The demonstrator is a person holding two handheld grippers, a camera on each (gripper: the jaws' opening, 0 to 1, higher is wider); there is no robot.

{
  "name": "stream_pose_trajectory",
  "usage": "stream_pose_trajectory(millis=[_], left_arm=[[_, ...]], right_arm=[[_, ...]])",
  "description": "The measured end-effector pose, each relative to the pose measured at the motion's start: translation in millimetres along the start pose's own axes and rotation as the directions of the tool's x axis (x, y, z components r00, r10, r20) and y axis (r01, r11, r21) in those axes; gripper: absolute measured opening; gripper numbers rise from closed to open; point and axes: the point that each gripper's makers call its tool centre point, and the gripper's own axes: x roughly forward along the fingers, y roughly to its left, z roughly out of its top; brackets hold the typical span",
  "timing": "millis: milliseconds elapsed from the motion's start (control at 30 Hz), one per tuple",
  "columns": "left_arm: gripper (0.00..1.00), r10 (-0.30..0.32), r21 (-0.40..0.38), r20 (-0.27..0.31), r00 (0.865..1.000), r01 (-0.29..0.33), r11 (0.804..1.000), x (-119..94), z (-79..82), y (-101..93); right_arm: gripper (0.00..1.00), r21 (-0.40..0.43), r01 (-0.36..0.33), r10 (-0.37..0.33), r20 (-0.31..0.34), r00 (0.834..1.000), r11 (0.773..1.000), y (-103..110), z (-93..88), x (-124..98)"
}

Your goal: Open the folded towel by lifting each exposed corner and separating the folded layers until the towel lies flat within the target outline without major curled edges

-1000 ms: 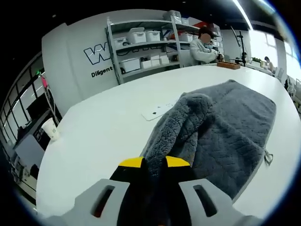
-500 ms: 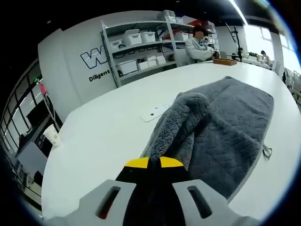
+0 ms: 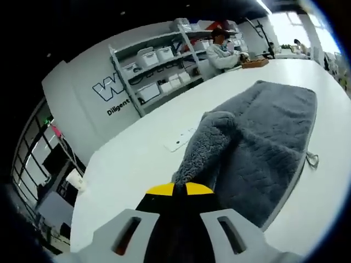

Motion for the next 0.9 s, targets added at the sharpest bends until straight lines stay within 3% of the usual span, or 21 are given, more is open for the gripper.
stream_pose_trajectory(millis=[100, 233, 567, 767, 900], left_arm=[[0.04, 0.006, 0.127, 0.018, 1.0, -0.008, 0.992, -9.0, 6.5, -10.1], [0.04, 0.017, 0.29, 0.034, 0.999, -0.027, 0.957, -22.7, 13.6, -27.9], [0.03, 0.002, 0.335, 0.115, 0.993, -0.041, 0.941, -60.0, 28.6, -70.1], [0.04, -0.014, 0.299, 0.117, 0.993, -0.021, 0.954, -72.5, 29.4, -83.9], [0.04, -0.031, 0.32, 0.104, 0.994, -0.004, 0.947, -77.1, 22.5, -98.0]], right_arm=[[0.99, 0.0, -0.002, 0.002, 0.006, 1.0, 1.0, 0.5, 1.6, -0.5], [0.99, -0.001, -0.001, 0.001, 0.005, 1.0, 1.0, 1.0, 1.4, -0.6], [0.99, -0.007, -0.003, 0.003, 0.0, 1.0, 1.0, 2.4, 1.6, 0.7], [0.99, -0.011, -0.007, 0.007, 0.0, 1.0, 1.0, 3.8, 2.6, 1.6], [0.99, -0.013, -0.007, 0.007, -0.006, 1.0, 1.0, 3.8, 1.9, 2.9]])
